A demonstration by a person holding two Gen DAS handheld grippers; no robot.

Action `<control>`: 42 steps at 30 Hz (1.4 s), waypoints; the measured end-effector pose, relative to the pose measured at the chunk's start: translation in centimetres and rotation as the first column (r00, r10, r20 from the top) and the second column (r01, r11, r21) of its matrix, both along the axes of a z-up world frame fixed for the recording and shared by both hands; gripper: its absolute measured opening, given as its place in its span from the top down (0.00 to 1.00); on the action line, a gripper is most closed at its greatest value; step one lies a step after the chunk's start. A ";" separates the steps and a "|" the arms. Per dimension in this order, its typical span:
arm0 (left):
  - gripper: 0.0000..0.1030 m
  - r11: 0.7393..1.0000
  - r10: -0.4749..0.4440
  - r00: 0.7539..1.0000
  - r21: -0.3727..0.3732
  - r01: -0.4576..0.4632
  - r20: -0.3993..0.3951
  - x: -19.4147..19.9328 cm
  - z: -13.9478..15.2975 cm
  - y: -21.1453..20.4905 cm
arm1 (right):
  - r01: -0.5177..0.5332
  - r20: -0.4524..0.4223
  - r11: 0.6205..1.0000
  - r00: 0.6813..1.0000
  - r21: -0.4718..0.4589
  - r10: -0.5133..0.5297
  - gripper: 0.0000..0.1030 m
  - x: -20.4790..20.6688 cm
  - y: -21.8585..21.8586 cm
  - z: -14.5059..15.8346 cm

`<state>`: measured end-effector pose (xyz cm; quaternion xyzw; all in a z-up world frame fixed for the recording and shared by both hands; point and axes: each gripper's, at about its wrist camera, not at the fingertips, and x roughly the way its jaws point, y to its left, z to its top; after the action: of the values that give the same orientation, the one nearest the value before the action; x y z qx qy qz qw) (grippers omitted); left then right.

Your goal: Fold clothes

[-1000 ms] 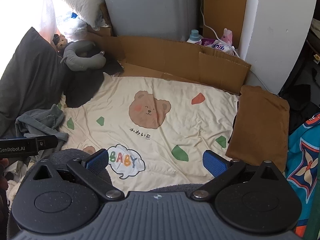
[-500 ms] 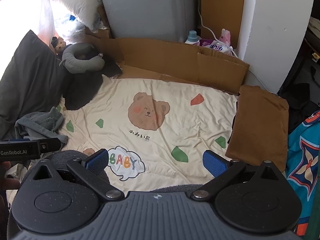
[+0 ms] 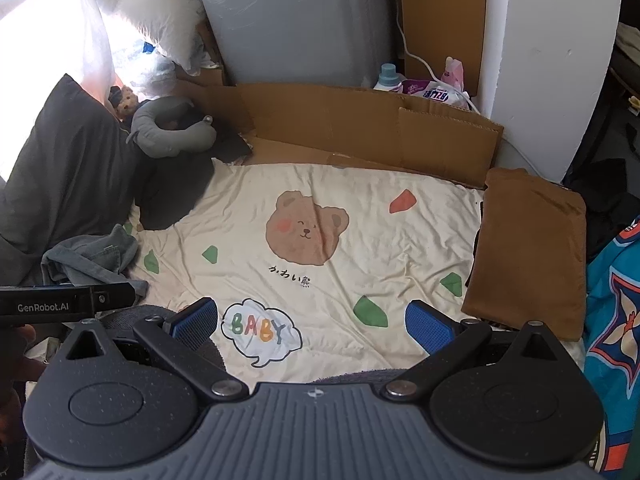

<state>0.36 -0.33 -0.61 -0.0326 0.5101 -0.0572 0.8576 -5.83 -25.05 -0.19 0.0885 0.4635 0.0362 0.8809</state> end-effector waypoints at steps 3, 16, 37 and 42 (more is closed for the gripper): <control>0.00 1.000 0.000 1.000 0.001 0.000 0.002 0.1 0.2 0.1 | 0.002 0.004 1.000 1.000 0.000 -0.002 0.00 0.0 0.1 0.1; 0.00 0.999 0.029 0.999 0.014 -0.029 0.015 0.4 0.6 0.6 | 0.000 0.004 1.000 1.000 -0.010 0.000 0.00 -0.3 0.3 0.1; 0.00 0.998 0.062 0.997 0.031 -0.063 0.041 0.9 0.5 2.6 | 0.009 -0.046 0.999 0.999 -0.048 -0.011 0.00 0.7 0.1 0.1; 0.00 0.997 0.071 0.997 0.034 -0.072 0.031 1.1 0.4 3.6 | -0.007 -0.043 0.998 0.999 -0.055 0.005 0.00 1.0 0.1 0.5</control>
<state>1.48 3.27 -0.25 -0.0350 0.4966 -0.0180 0.8671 -4.82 -24.95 0.32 0.0635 0.4834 0.0241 0.8728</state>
